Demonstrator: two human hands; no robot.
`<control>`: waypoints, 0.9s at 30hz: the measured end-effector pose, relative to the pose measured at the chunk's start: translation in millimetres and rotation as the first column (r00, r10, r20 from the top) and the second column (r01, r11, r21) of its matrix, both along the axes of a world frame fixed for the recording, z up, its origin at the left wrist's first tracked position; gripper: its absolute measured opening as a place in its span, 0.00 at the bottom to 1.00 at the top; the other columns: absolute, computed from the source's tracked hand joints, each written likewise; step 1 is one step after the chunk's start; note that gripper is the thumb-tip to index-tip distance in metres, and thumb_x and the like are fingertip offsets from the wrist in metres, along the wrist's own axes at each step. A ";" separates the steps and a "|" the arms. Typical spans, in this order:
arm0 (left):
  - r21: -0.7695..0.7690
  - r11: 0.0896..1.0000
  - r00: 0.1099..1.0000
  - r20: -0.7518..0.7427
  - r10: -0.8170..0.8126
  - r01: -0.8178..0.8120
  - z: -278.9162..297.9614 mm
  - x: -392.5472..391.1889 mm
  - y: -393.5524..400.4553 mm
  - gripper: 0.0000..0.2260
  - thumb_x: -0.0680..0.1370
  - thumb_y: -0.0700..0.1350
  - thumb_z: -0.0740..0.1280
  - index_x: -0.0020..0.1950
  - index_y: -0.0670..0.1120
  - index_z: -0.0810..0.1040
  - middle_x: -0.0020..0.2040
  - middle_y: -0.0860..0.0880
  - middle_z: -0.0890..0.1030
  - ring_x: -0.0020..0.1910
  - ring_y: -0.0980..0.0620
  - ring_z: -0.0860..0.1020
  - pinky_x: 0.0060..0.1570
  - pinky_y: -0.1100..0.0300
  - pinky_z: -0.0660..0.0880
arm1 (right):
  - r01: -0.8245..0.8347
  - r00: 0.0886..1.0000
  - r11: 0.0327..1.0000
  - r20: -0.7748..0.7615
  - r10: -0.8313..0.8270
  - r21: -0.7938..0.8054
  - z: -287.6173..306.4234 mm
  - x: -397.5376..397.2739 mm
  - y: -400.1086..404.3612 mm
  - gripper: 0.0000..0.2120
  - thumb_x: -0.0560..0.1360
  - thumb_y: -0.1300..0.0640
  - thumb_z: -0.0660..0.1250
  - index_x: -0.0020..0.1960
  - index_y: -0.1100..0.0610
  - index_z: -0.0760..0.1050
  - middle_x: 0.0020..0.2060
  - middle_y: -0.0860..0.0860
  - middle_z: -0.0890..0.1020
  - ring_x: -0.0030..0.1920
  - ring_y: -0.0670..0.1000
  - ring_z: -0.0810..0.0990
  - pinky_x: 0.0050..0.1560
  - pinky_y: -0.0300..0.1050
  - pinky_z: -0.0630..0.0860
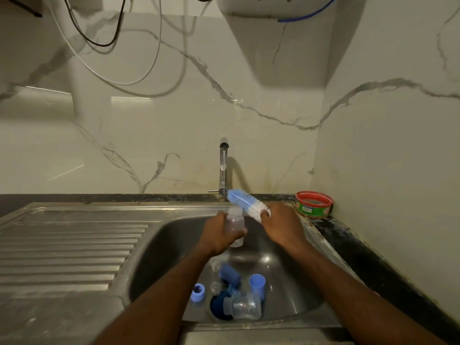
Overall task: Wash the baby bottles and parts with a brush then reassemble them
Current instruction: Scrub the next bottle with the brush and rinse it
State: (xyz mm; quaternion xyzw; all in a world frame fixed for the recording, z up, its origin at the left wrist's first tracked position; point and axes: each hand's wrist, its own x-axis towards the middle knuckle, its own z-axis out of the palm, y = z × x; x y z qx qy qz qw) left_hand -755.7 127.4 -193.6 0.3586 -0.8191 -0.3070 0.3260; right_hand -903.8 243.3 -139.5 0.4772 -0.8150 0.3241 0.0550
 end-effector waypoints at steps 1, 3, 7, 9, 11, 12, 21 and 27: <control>-0.005 0.998 0.998 -0.025 0.061 -0.061 -0.7 1.5 -2.0 0.27 0.72 0.57 0.77 0.64 0.47 0.74 0.56 0.52 0.79 0.53 0.54 0.78 0.47 0.64 0.75 | 0.008 1.000 1.000 -0.001 -0.008 0.015 -1.0 0.4 1.1 0.16 0.81 0.51 0.62 0.62 0.59 0.77 0.56 0.58 0.82 0.54 0.59 0.81 0.46 0.46 0.73; -0.031 0.991 0.990 -0.061 0.125 -0.127 -1.5 1.8 -2.4 0.29 0.69 0.60 0.79 0.62 0.47 0.75 0.53 0.53 0.77 0.52 0.55 0.77 0.43 0.67 0.72 | 0.008 1.000 0.999 0.003 -0.008 0.050 -2.2 4.7 0.6 0.16 0.82 0.51 0.61 0.63 0.60 0.76 0.58 0.59 0.82 0.56 0.59 0.80 0.44 0.43 0.68; -0.243 0.970 1.000 -0.021 -0.003 -0.002 2.5 -6.5 12.5 0.28 0.63 0.66 0.79 0.53 0.53 0.74 0.49 0.55 0.79 0.45 0.59 0.77 0.43 0.63 0.74 | 0.008 0.996 0.997 0.089 -0.014 0.072 -0.4 13.1 -8.8 0.16 0.83 0.52 0.60 0.64 0.60 0.76 0.59 0.59 0.81 0.54 0.56 0.79 0.46 0.44 0.69; -0.316 0.948 0.999 -0.027 -0.033 0.022 7.7 -8.5 21.7 0.29 0.61 0.68 0.80 0.52 0.56 0.73 0.48 0.58 0.78 0.44 0.61 0.77 0.41 0.65 0.74 | 0.026 0.988 0.996 0.152 -0.039 0.084 1.3 10.4 -9.3 0.16 0.83 0.53 0.60 0.65 0.60 0.76 0.59 0.58 0.81 0.53 0.55 0.79 0.47 0.44 0.70; -0.365 0.928 0.997 -0.003 0.074 -0.070 12.9 -7.6 24.4 0.29 0.61 0.68 0.79 0.51 0.57 0.71 0.47 0.59 0.77 0.44 0.60 0.75 0.39 0.65 0.73 | 0.004 0.972 0.998 0.234 -0.021 0.070 2.4 4.3 -6.7 0.16 0.83 0.54 0.61 0.63 0.62 0.77 0.56 0.60 0.82 0.53 0.58 0.81 0.46 0.47 0.75; -0.371 0.918 0.988 0.018 0.156 -0.138 13.9 -5.9 23.8 0.29 0.61 0.69 0.79 0.50 0.57 0.70 0.47 0.58 0.76 0.44 0.59 0.74 0.40 0.64 0.73 | -0.021 0.959 0.998 0.282 0.006 0.053 2.4 3.2 -4.7 0.15 0.82 0.55 0.61 0.62 0.63 0.78 0.53 0.60 0.83 0.51 0.58 0.82 0.44 0.50 0.78; -0.452 0.879 0.971 0.102 0.218 -0.150 13.1 1.5 20.5 0.31 0.62 0.70 0.77 0.51 0.55 0.67 0.48 0.57 0.73 0.43 0.57 0.72 0.39 0.61 0.72 | -0.051 0.390 0.969 0.888 0.244 -0.243 3.4 27.7 -7.4 0.09 0.80 0.69 0.55 0.56 0.68 0.71 0.36 0.59 0.75 0.21 0.46 0.70 0.19 0.36 0.62; -0.538 0.842 0.936 0.312 0.161 0.034 12.9 1.4 22.8 0.29 0.65 0.65 0.77 0.56 0.57 0.66 0.55 0.57 0.74 0.48 0.58 0.71 0.45 0.61 0.73 | 0.043 0.175 0.964 0.952 0.252 -0.263 3.8 1.5 -5.1 0.05 0.82 0.66 0.57 0.49 0.65 0.70 0.29 0.54 0.69 0.19 0.43 0.65 0.18 0.33 0.58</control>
